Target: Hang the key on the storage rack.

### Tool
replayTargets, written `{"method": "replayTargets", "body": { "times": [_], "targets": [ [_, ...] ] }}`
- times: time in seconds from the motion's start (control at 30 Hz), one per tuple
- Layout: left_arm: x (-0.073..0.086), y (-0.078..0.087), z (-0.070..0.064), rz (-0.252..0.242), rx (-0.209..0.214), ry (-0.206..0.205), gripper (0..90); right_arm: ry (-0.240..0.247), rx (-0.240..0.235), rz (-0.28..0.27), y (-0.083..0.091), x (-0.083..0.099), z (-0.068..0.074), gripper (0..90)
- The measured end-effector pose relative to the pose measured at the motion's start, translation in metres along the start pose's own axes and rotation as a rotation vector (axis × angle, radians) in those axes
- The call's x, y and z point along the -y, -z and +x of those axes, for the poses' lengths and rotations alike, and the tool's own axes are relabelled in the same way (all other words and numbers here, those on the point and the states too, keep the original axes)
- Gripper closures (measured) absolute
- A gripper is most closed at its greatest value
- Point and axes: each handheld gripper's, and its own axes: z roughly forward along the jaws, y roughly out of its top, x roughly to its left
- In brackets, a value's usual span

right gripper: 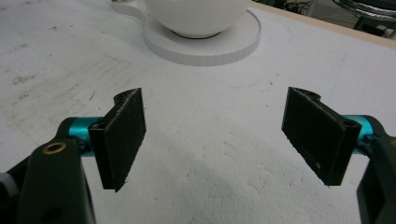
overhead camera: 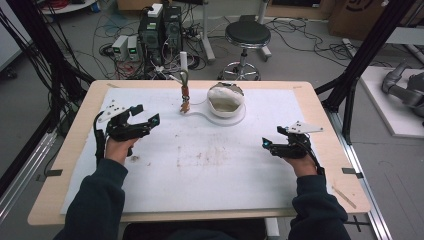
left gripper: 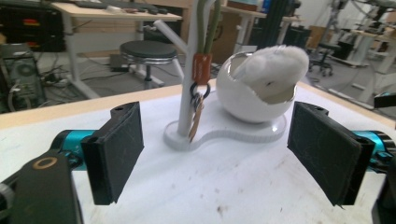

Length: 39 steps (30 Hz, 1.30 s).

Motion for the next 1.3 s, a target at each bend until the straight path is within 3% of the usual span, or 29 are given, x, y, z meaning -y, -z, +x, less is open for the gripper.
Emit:
{"method": "replayTargets", "body": {
  "times": [0.13,0.4,0.63,0.97,1.3],
  "targets": [
    [0.01,0.011,-0.005,0.019,-0.043,-0.026,17.3,0.003,-0.002,0.001,-0.001,0.0,0.0,21.8],
    [0.031,0.021,-0.011,0.022,-0.049,-0.042,17.3,0.003,-0.003,0.003,-0.003,0.001,-0.001,21.8],
    [0.033,0.024,-0.017,0.02,-0.061,-0.063,17.4,0.008,0.0,0.007,-0.003,0.001,0.0,21.8],
    [0.037,0.028,-0.011,0.017,-0.06,-0.019,17.4,0.012,0.013,0.002,0.001,0.001,0.001,21.7],
    [0.039,0.03,-0.005,0.023,-0.055,-0.013,17.5,0.017,0.027,-0.017,0.008,-0.001,0.004,21.8]
  ]
}}
